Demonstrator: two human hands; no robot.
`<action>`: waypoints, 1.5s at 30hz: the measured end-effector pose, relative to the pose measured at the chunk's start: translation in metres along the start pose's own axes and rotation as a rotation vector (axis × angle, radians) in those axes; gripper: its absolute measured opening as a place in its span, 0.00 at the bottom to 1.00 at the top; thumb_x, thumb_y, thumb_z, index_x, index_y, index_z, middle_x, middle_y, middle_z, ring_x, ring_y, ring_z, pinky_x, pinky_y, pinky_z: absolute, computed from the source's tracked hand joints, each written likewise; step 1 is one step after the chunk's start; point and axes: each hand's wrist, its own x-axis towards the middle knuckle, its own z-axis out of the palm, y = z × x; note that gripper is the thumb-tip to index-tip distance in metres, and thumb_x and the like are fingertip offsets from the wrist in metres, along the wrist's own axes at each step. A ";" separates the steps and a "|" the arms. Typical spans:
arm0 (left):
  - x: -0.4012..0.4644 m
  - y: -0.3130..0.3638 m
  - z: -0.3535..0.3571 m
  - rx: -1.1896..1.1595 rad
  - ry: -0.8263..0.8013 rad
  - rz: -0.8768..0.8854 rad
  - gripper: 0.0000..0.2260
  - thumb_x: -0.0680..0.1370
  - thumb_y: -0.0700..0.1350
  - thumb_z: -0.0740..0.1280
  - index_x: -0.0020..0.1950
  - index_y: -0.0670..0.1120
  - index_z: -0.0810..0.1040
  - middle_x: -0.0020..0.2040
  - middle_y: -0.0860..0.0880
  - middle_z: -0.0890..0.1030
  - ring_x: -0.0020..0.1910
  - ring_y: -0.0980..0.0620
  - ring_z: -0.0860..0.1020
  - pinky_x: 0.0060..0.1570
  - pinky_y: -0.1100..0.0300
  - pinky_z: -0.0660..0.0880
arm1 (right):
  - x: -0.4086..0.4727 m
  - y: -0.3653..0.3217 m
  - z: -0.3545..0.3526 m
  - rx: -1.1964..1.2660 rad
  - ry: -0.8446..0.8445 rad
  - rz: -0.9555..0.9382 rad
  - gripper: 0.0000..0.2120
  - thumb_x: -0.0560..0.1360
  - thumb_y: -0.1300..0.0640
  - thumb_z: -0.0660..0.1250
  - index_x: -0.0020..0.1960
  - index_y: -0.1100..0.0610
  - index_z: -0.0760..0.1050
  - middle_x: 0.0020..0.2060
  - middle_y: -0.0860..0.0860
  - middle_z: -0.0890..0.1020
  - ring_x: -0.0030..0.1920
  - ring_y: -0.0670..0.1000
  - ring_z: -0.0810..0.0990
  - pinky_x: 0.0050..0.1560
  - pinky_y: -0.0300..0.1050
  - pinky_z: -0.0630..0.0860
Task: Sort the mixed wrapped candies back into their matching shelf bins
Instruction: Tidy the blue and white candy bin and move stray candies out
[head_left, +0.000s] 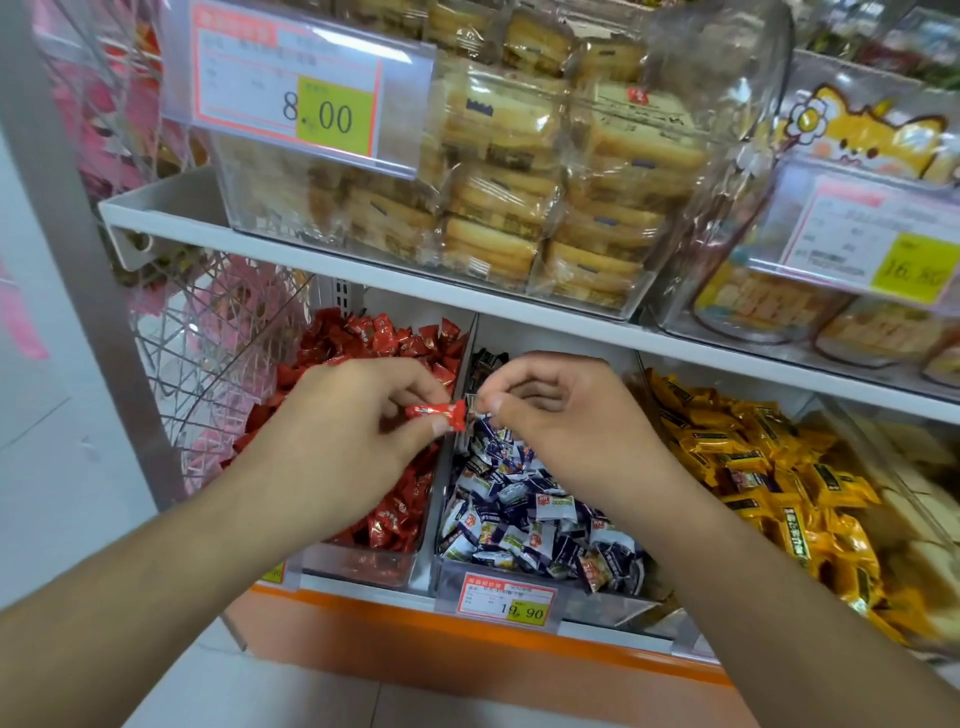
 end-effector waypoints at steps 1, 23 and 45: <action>0.001 -0.004 -0.002 0.042 0.019 -0.031 0.05 0.77 0.51 0.75 0.50 0.60 0.82 0.44 0.61 0.82 0.45 0.63 0.79 0.45 0.67 0.75 | 0.000 0.006 -0.003 -0.060 0.030 0.009 0.07 0.79 0.59 0.72 0.44 0.49 0.84 0.42 0.44 0.86 0.46 0.45 0.84 0.53 0.41 0.81; 0.002 0.011 0.041 0.232 -0.260 0.164 0.29 0.82 0.60 0.63 0.82 0.61 0.59 0.81 0.65 0.53 0.80 0.64 0.53 0.67 0.77 0.43 | -0.018 0.054 -0.010 -0.500 -0.381 0.166 0.29 0.85 0.43 0.59 0.83 0.41 0.54 0.82 0.37 0.44 0.81 0.42 0.36 0.82 0.53 0.42; 0.023 0.060 0.101 0.687 -0.582 0.253 0.30 0.82 0.69 0.53 0.82 0.63 0.51 0.84 0.55 0.54 0.82 0.49 0.55 0.80 0.47 0.52 | -0.071 0.074 -0.102 -0.671 -0.141 0.156 0.29 0.84 0.46 0.63 0.82 0.47 0.59 0.81 0.35 0.49 0.81 0.40 0.45 0.77 0.37 0.46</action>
